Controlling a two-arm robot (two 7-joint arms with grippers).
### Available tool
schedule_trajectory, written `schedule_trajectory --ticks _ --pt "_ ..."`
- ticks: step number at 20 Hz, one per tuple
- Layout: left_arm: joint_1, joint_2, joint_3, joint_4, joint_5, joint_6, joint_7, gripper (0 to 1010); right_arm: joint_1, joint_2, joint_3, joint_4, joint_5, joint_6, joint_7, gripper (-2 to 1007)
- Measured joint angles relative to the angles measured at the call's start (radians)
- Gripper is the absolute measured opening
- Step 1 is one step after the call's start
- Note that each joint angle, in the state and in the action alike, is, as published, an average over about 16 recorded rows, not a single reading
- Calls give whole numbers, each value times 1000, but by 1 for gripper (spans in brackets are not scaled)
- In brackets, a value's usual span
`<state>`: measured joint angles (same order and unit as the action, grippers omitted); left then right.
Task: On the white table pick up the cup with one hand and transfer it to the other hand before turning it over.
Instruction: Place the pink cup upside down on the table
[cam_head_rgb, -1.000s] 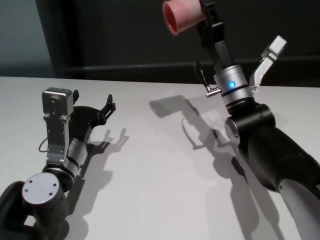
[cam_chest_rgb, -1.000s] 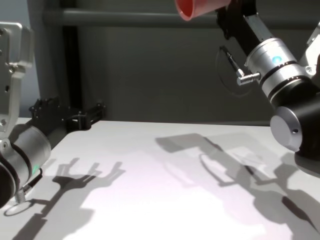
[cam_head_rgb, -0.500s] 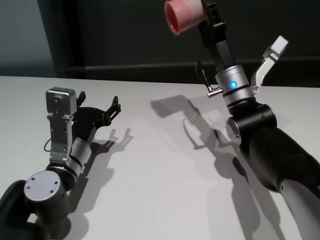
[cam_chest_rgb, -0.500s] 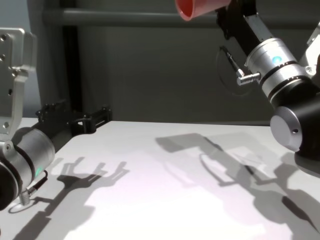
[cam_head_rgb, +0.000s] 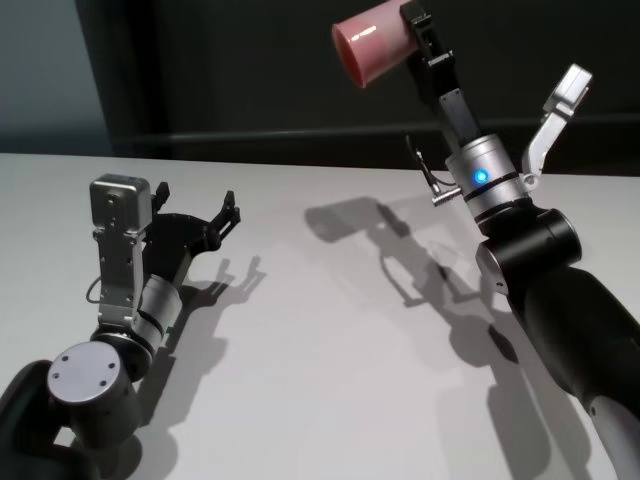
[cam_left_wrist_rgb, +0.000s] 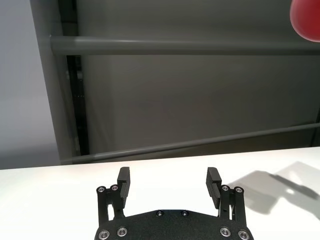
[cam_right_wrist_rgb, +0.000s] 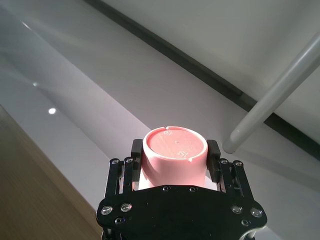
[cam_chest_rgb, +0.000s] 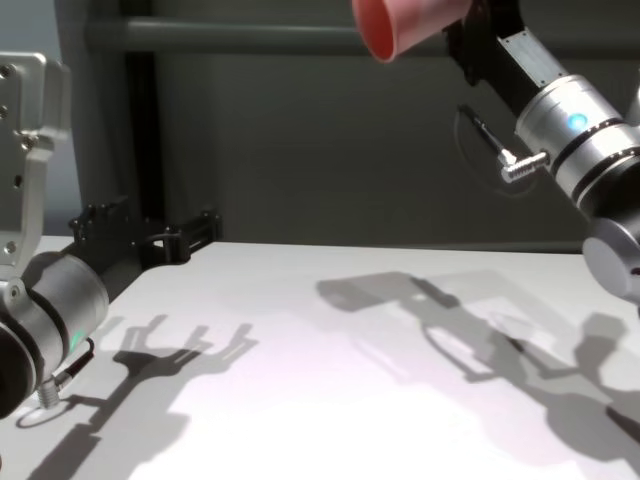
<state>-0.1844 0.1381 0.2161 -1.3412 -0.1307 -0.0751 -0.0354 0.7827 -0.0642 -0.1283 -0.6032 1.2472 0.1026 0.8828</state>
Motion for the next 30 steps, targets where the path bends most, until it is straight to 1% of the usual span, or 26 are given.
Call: schedule_trajectory --ticks 2,5,7,10,16,22,26,30 --pt "0 0 0 -1 0 0 1 1001 -24 22 -23 -51 -27 -14 -33 739" --pt "1 0 0 -2 0 -1 2 1001 -58 61 -68 -127 -82 -40 -86 739" --pt "1 0 0 -2 0 -1 3 1001 -74 86 -99 -167 -123 -58 -116 739" --pt "1 0 0 -3 0 -2 4 1001 -87 121 -147 -206 -188 -82 -155 739" --pt "2 1 0 -4 0 -2 5 1001 -88 178 -247 -245 -337 -119 -220 739" --pt "2 1 0 -4 0 -3 6 1001 -79 215 -335 -265 -478 -133 -261 739" --pt "2 1 0 -5 0 -3 6 1001 -76 232 -387 -278 -569 -141 -285 739" --pt "2 1 0 -5 0 -3 6 1001 -77 245 -425 -292 -646 -157 -305 739"
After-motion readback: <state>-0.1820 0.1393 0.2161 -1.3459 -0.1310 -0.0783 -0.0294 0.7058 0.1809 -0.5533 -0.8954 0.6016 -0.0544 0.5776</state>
